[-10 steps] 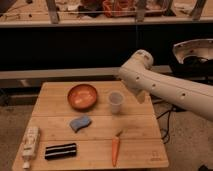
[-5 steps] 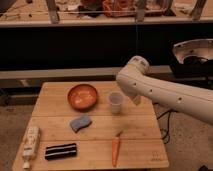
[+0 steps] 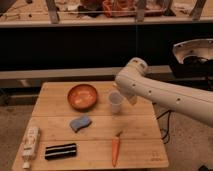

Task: Pick up the ceramic cup

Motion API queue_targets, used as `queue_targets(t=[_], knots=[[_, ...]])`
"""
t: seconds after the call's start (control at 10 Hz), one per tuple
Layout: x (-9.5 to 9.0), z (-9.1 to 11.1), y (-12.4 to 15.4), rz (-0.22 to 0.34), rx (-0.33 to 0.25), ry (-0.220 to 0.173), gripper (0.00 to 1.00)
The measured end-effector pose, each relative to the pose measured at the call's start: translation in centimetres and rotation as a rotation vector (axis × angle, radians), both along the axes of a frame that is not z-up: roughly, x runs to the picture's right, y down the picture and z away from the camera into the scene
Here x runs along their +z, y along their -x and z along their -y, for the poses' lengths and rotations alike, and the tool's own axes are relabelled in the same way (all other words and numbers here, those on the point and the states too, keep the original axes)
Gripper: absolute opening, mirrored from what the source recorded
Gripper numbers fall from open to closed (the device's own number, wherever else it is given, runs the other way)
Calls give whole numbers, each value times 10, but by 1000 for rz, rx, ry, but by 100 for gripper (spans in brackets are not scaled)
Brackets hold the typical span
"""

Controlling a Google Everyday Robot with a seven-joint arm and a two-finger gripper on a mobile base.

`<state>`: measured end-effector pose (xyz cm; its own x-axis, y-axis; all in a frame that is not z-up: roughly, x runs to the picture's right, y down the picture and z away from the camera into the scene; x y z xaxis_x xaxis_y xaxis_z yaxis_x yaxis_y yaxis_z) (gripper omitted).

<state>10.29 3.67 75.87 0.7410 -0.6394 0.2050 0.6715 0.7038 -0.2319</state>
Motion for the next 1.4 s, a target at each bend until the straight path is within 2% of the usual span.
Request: queue_targets(t=[0.4, 0.6, 1.4], knots=[[8, 0, 6, 55, -5, 1, 80], [13, -1, 14, 91, -26, 5, 80], [37, -16, 14, 189, -79, 25, 80]])
